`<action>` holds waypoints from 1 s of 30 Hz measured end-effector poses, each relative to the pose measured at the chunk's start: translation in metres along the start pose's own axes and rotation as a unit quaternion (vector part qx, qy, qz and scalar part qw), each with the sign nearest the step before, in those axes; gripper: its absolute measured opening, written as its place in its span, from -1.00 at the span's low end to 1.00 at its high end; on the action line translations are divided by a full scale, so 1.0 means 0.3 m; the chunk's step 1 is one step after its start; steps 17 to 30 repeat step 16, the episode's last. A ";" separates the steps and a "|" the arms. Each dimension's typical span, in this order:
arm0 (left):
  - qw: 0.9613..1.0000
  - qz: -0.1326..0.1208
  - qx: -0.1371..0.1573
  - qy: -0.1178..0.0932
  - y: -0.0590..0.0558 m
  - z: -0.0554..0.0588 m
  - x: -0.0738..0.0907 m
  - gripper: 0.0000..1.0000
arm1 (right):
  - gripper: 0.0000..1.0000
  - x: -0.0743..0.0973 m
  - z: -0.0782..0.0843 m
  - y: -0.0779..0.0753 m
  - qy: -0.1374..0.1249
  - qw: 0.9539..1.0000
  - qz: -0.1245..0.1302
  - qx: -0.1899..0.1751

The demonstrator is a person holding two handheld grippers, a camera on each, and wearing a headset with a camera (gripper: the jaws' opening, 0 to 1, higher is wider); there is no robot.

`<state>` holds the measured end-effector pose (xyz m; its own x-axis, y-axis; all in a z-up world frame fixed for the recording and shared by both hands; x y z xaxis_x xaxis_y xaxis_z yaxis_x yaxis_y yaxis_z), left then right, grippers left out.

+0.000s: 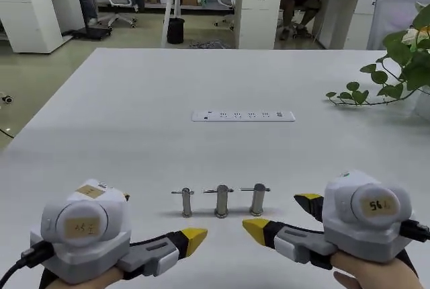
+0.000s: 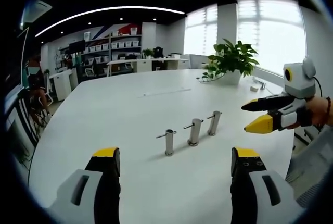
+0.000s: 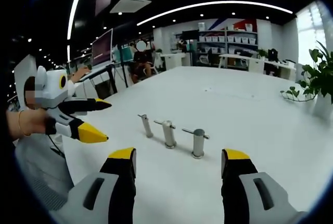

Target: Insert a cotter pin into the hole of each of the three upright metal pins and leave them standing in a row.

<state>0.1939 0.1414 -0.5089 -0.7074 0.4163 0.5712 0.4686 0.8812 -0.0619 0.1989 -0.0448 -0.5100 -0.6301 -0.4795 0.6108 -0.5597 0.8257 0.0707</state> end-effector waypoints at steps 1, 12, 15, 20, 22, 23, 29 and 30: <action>1.000 -0.001 0.001 -0.002 0.003 -0.003 0.001 0.74 | 0.26 0.001 0.000 0.002 -0.001 1.000 -0.003 -0.004; 1.000 -0.001 0.001 -0.001 0.011 -0.009 -0.006 0.73 | 0.26 -0.003 0.008 0.003 0.008 1.000 -0.004 -0.005; 1.000 -0.001 0.001 -0.001 0.012 -0.009 -0.005 0.73 | 0.26 -0.005 0.007 0.007 0.009 1.000 -0.006 -0.004; 1.000 -0.002 0.001 -0.001 0.012 -0.009 -0.005 0.73 | 0.26 -0.006 0.006 0.007 0.009 1.000 -0.006 -0.004; 1.000 -0.002 0.001 -0.001 0.012 -0.009 -0.005 0.73 | 0.26 -0.006 0.006 0.007 0.009 1.000 -0.006 -0.004; 1.000 -0.002 0.001 -0.001 0.012 -0.009 -0.005 0.73 | 0.26 -0.006 0.006 0.007 0.009 1.000 -0.006 -0.004; 1.000 -0.002 0.001 -0.001 0.012 -0.009 -0.005 0.73 | 0.26 -0.006 0.006 0.007 0.009 1.000 -0.006 -0.004; 1.000 -0.002 0.001 -0.001 0.012 -0.009 -0.005 0.73 | 0.26 -0.006 0.006 0.007 0.009 1.000 -0.006 -0.004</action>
Point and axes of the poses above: the centre of the closed fingertips' face, and the gripper's own axes: x roughly backward along the fingers, y roughly to its left, z roughly out of its underside, the point moved 3 cm from there along x, roughly backward along the fingers, and after that the axes turned 11 degrees about y, right-handed, at the moved point
